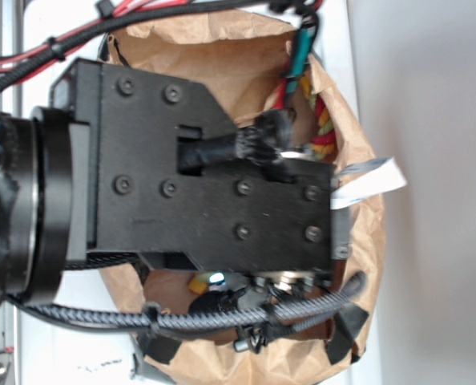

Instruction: Grab the green sponge.

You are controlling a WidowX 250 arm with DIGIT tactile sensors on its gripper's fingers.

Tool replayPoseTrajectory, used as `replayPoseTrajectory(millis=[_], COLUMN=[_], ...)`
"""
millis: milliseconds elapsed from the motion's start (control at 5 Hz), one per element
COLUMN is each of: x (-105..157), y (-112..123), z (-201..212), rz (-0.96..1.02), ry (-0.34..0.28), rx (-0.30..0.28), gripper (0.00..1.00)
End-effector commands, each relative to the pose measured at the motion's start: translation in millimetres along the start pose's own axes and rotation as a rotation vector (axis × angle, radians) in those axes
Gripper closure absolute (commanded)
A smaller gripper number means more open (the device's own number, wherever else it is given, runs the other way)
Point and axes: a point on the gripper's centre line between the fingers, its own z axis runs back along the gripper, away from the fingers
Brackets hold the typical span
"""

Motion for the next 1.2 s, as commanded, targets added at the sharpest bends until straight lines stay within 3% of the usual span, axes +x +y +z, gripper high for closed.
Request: replayPoseTrajectory(millis=[0,200,600,800,1000], x=[30,35,34,25,17], y=[3,-1,-19,-19,-20], z=[18,14,12,-3,-24], rz=[0.461,0.509,0.57,0.551,0.444], ry=[-0.04,-0.03,0.056,0.008,-0.092], rx=[-0.065,-0.06,-0.115,-0.147,-0.157], gripper=[0.0,0.0,0.0,0.0,0.0])
